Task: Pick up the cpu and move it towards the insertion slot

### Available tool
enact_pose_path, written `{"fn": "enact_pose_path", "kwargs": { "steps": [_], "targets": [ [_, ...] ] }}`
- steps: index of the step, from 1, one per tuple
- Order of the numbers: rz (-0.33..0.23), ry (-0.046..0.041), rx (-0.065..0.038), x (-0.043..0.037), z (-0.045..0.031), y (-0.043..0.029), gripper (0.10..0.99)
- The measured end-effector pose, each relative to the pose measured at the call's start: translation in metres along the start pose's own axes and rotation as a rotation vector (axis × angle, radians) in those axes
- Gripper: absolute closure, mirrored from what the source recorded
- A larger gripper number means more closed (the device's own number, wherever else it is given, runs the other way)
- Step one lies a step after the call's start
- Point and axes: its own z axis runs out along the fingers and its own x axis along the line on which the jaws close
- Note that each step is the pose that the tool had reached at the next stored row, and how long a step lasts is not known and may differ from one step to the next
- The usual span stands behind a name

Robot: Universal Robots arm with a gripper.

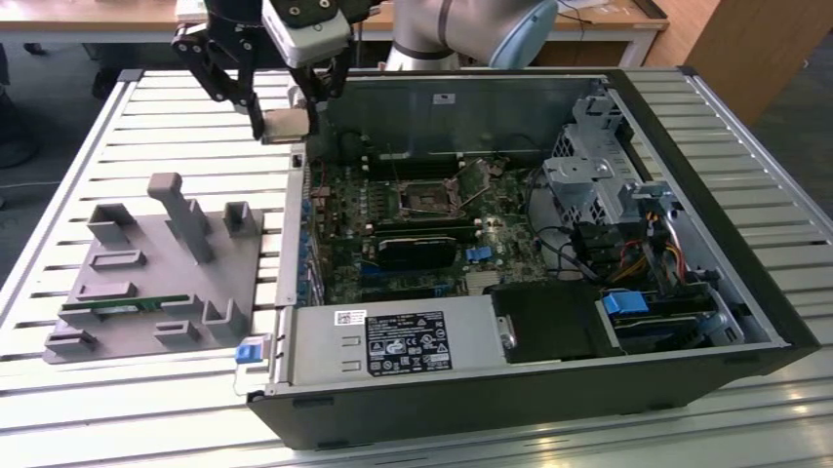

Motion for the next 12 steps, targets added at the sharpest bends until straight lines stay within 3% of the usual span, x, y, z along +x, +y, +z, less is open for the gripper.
{"fn": "enact_pose_path", "kwargs": {
  "steps": [6,12],
  "targets": [
    [0.000,0.0000,0.000,-0.0095,0.0004,0.0004,0.541],
    [0.000,-0.0002,0.000,-0.0157,0.0014,0.0059,0.541]
  ]
}}
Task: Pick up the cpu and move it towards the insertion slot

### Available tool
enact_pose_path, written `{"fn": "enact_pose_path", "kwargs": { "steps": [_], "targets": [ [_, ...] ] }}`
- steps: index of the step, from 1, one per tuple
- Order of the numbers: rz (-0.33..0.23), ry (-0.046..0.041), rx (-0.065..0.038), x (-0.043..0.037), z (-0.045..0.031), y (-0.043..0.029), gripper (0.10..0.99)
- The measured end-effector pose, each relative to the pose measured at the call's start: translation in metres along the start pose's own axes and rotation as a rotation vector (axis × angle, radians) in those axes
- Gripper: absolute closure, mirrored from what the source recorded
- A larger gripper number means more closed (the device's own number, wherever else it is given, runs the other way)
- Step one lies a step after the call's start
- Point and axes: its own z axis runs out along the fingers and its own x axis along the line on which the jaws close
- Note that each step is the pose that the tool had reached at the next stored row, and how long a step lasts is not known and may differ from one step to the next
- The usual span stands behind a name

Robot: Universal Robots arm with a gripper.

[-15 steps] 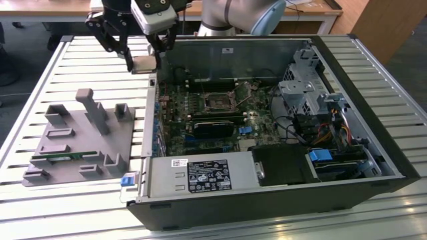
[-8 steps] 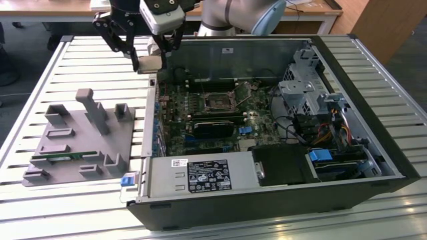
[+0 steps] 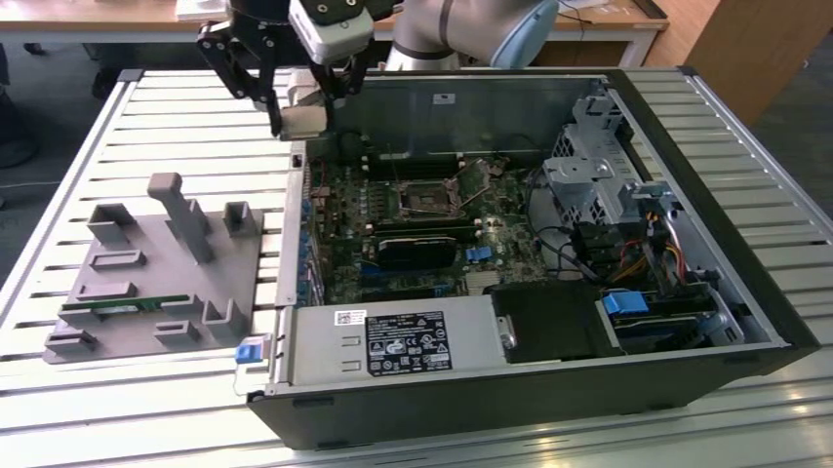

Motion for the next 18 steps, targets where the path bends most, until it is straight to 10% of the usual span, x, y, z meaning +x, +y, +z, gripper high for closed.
{"fn": "enact_pose_path", "kwargs": {
  "steps": [18],
  "targets": [
    [0.000,-0.0005,0.000,-0.0403,0.0048,0.0214,0.541]
  ]
}}
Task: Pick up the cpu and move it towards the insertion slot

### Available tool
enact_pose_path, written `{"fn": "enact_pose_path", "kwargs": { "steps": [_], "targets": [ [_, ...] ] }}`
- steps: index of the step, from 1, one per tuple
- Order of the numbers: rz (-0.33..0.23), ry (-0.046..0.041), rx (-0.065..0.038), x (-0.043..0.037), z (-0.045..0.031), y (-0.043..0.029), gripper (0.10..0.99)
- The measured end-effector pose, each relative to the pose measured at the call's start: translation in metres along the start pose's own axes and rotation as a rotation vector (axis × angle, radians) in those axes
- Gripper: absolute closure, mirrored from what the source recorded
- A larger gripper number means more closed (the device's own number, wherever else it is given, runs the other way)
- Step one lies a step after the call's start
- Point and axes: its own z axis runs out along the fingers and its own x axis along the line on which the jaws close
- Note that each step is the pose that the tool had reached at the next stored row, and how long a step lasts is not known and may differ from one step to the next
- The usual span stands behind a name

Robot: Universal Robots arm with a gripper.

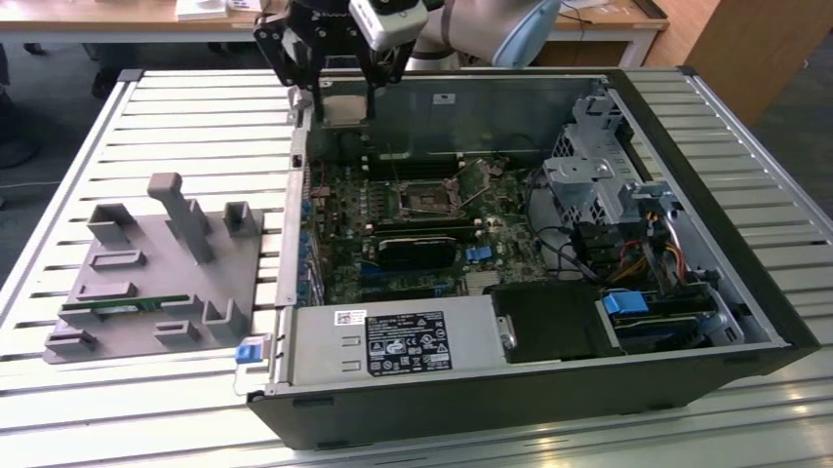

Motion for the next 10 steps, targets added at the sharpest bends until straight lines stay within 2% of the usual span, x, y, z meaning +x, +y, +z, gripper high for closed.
{"fn": "enact_pose_path", "kwargs": {
  "steps": [4,10],
  "targets": [
    [0.001,-0.0001,0.000,-0.0083,0.0014,0.0020,0.541],
    [0.013,-0.0007,0.000,-0.0152,0.0026,0.0061,0.541]
  ]
}}
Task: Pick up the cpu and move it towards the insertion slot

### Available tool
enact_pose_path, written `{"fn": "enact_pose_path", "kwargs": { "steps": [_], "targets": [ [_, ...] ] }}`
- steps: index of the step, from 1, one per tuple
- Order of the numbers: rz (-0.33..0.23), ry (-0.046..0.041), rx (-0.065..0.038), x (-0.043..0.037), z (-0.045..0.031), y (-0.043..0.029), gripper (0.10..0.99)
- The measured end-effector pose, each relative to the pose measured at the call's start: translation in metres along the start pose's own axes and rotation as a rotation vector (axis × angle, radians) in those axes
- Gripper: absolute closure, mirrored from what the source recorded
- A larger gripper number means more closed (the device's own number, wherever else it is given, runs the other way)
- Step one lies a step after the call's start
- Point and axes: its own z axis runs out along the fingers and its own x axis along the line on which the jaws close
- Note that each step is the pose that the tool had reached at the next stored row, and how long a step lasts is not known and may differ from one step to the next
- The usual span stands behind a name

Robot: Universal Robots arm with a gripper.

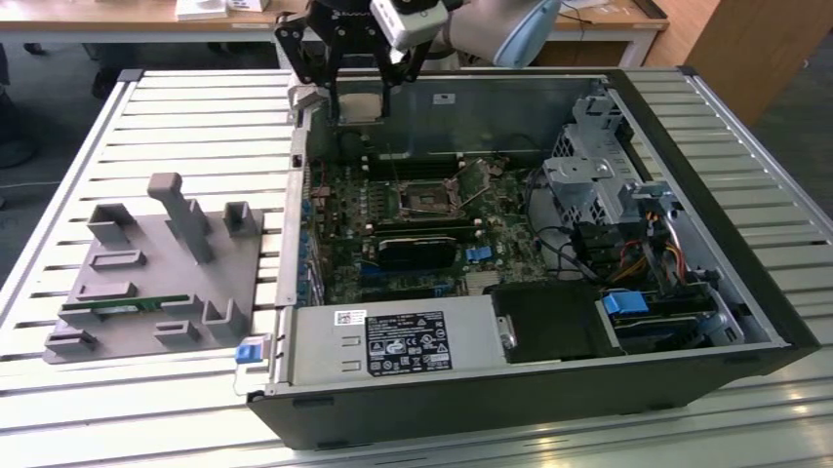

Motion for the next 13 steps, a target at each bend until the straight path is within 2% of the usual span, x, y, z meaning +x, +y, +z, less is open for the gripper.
{"fn": "enact_pose_path", "kwargs": {
  "steps": [13],
  "targets": [
    [0.002,-0.0001,0.000,-0.0183,0.0045,0.0158,0.541]
  ]
}}
